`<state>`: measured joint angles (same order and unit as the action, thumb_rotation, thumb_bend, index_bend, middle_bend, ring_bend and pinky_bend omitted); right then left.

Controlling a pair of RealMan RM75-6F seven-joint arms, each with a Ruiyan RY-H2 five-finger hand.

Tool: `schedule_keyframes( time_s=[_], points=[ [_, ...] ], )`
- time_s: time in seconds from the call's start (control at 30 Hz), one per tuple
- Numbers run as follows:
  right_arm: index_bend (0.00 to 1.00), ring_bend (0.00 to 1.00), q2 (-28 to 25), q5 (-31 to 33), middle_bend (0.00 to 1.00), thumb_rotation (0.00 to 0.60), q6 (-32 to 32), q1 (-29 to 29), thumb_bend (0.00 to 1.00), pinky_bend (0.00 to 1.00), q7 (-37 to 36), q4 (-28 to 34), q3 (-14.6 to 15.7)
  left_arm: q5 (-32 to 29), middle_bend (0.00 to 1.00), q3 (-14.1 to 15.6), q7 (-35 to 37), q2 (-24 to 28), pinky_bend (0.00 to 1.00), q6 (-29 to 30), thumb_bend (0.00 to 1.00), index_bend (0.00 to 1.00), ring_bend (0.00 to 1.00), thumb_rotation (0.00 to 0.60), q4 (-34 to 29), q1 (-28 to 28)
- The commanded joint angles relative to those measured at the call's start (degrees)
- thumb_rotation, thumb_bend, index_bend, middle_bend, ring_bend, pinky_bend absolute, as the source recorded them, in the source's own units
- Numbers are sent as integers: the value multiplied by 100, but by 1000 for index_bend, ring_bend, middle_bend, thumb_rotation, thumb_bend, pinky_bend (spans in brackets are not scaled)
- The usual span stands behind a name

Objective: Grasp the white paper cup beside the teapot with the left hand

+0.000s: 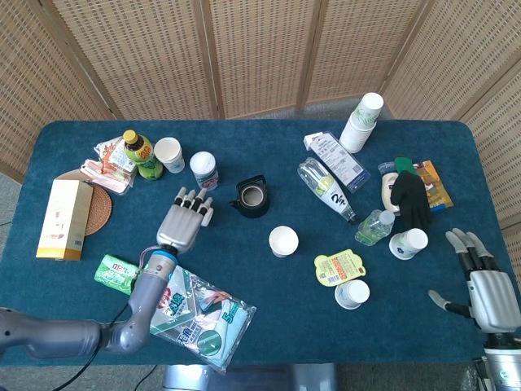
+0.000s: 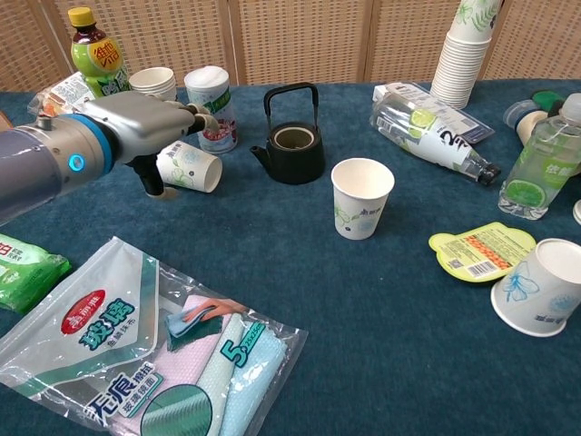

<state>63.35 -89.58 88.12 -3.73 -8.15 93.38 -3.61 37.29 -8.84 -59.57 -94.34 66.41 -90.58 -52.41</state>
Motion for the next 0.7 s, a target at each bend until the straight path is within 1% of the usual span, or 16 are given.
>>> schedule_keyframes(
  time_s=[0.03,0.2,0.37,0.53,0.7],
  points=[
    [0,0,-9,-5,0,600,6,1,38,191,-20,3,-2,-133,0,-45,-123,-166,0,6,334,54,0,600,173,-115],
    [0,0,-23,-47,0,600,31,10,39,191,-54,17,13,-195,0,-44,-284,-385,6,43,334,87,0,600,542,-240],
    [0,0,-34,-51,0,600,43,10,41,191,-97,22,7,-376,0,-117,-377,-575,43,-91,333,113,0,600,937,-367],
    [0,0,-49,-27,0,600,45,15,43,191,-166,2,-2,-515,0,-203,-391,-778,112,-233,334,131,0,600,1327,-478],
    [0,0,-63,-22,0,600,42,16,42,192,-239,1,-2,-550,0,-316,-287,-949,132,-393,334,142,0,600,1643,-579]
  ],
)
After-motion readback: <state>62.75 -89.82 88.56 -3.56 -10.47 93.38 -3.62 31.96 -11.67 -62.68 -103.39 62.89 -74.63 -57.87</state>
